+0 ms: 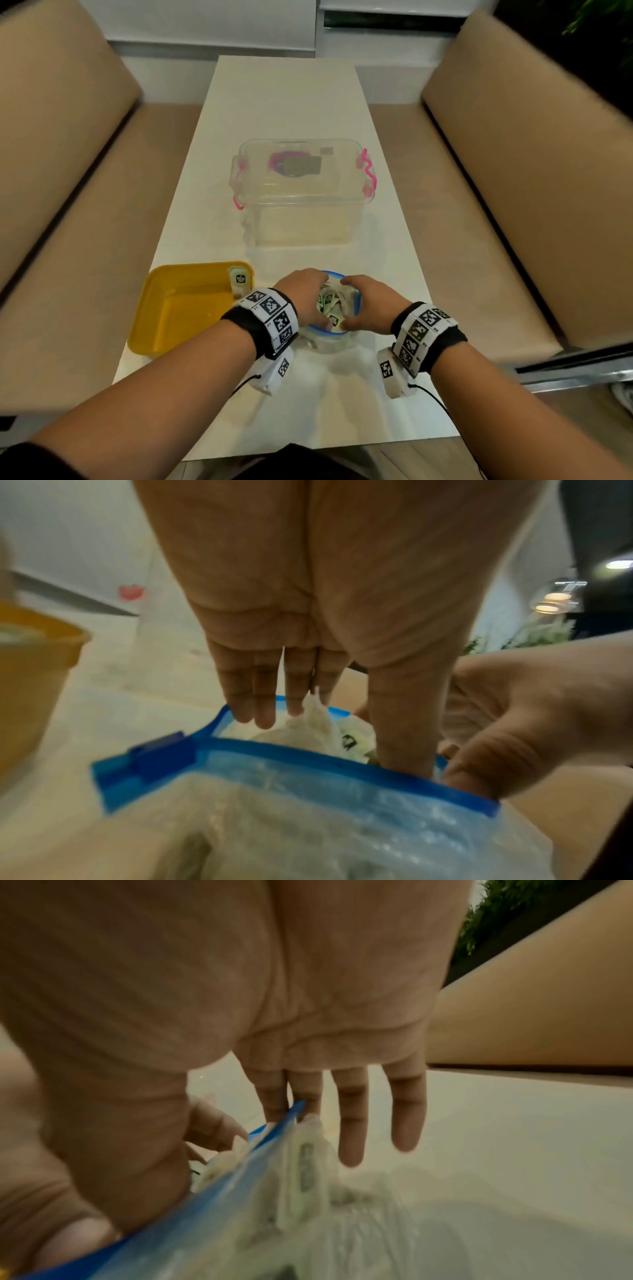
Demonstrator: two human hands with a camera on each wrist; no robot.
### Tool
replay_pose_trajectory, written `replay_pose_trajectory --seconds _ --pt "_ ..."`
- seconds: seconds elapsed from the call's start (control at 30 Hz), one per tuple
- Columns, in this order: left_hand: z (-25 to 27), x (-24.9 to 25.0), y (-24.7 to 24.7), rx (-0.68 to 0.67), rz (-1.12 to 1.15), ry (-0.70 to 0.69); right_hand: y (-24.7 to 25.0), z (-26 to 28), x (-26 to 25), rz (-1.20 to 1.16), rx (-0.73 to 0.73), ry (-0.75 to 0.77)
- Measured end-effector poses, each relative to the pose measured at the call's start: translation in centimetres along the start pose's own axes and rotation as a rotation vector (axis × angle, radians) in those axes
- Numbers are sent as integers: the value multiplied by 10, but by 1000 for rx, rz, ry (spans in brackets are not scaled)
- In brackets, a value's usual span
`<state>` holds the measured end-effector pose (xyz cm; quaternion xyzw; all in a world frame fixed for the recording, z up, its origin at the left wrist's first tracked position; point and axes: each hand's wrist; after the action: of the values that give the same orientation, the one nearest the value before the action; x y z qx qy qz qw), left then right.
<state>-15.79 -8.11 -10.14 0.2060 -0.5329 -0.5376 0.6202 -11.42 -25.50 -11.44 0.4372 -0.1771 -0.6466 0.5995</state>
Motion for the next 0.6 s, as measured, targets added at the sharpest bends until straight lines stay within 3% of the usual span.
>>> replay_pose_trajectory --seconds 0.2,0.33,0.47,0.6 --pt "-2 -11 -15 102 146 79 -10 -14 9 -73 -49 24" --pt "8 -15 -15 304 138 133 -15 -19 18 -96 -27 53" --pt "17 -12 -13 278 71 197 -16 -17 22 -156 8 81" --pt "23 3 -2 360 21 127 -7 -14 18 -158 142 127"
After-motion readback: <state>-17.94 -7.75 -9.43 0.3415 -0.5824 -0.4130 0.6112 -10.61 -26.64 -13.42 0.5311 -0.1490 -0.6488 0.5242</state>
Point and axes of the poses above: each hand's wrist, its own z-axis away from the middle knuckle, its own y-axis out of the back of the hand, x = y × z, and after that the axes turned 14 degrees about -y, right-handed
